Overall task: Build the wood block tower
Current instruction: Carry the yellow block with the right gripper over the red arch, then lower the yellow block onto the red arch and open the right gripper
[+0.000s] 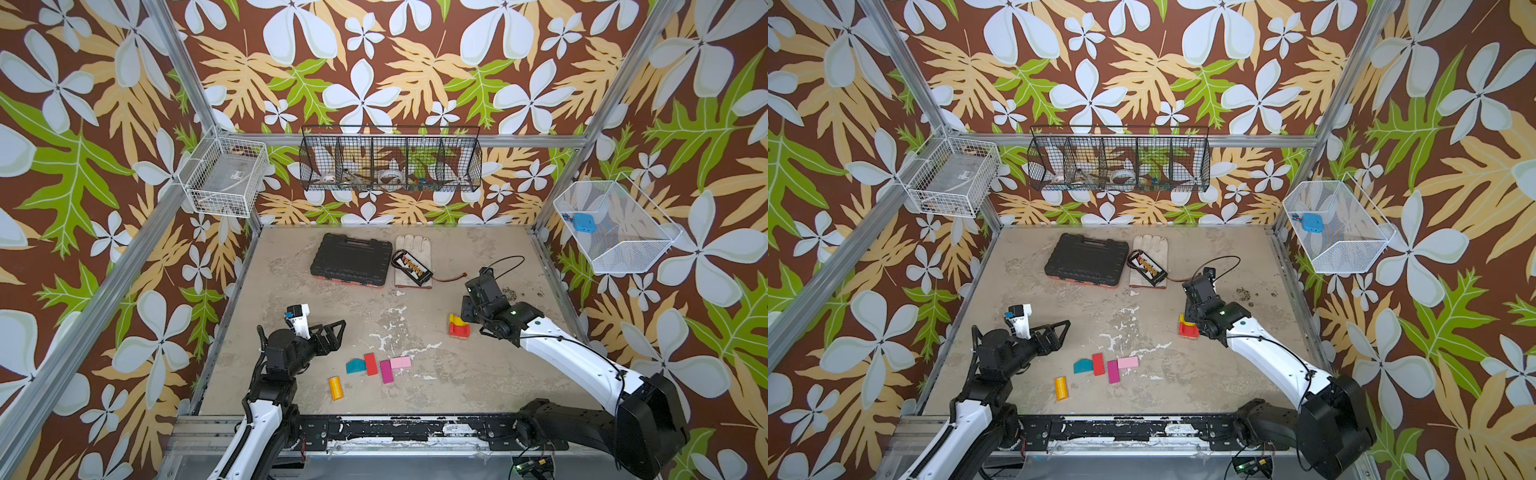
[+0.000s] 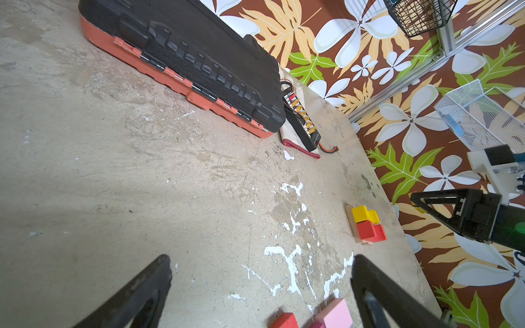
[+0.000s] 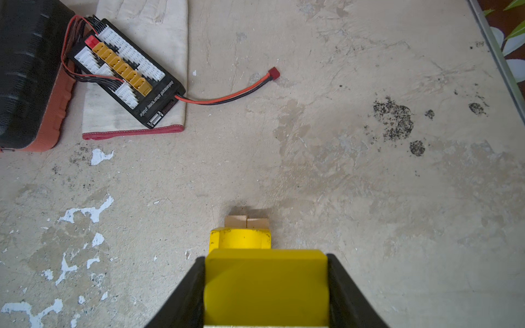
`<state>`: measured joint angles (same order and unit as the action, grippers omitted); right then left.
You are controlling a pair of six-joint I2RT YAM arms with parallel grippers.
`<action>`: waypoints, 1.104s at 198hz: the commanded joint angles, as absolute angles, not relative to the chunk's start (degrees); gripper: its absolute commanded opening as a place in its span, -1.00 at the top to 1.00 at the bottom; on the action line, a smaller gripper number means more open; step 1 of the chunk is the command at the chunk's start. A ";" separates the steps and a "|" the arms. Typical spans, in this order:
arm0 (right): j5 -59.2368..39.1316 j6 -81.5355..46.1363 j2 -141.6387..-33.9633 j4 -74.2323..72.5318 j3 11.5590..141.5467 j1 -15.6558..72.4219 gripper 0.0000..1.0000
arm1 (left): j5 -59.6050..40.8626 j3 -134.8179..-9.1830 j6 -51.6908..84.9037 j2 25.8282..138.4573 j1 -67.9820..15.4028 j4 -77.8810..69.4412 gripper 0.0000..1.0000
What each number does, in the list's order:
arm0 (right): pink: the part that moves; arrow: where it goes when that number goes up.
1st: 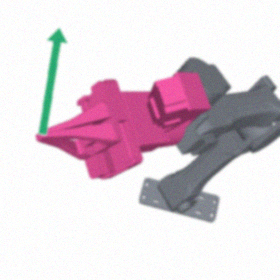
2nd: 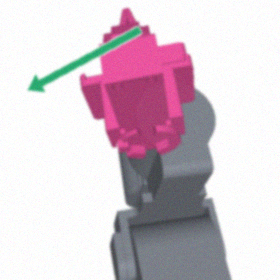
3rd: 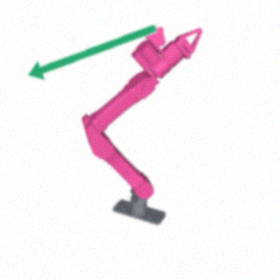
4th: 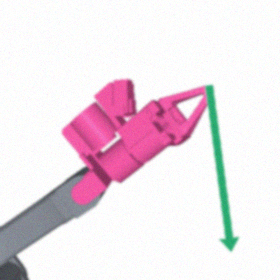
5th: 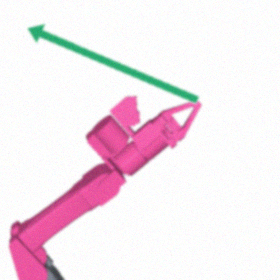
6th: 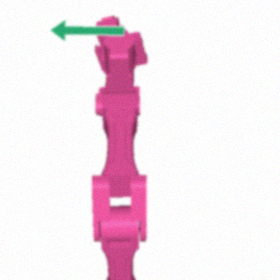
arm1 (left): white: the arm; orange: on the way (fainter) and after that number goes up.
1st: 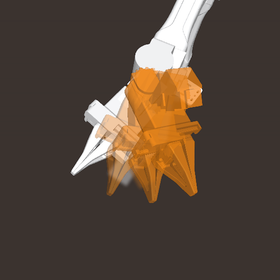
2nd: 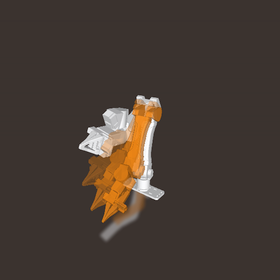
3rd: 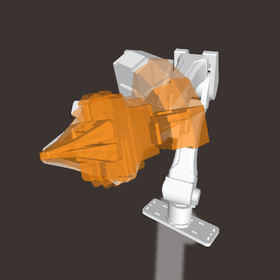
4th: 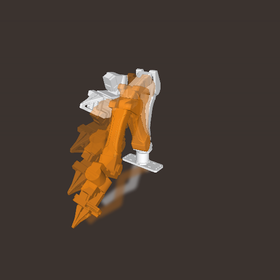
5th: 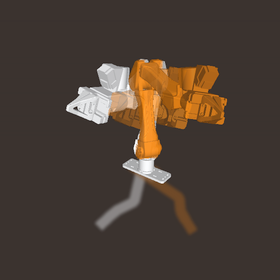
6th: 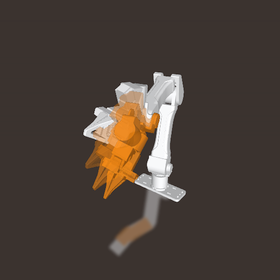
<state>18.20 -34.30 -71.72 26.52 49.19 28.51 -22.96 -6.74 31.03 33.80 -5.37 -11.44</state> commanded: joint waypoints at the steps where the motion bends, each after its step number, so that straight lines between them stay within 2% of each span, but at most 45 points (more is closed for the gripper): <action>1: 18.67 -34.92 -73.23 24.89 49.65 28.50 0.78 | -23.46 -6.65 31.10 33.75 -5.30 -12.74 -0.99; 33: 16.35 -35.16 -75.96 23.09 48.55 28.43 0.77 | -23.29 -6.62 31.11 33.59 -5.28 -12.74 -0.99; 84: 15.11 -35.16 -80.30 22.67 49.09 28.43 0.64 | -23.53 -6.52 31.11 33.50 -5.34 -12.74 -0.99; 126: 13.85 -35.24 -82.15 22.68 49.48 28.43 0.43 | -23.72 -6.52 31.11 33.47 -5.34 -12.77 -0.99; 219: 13.01 -35.22 -83.89 22.50 49.66 28.48 0.18 | -23.87 -6.50 31.14 33.24 -5.29 -12.74 -0.99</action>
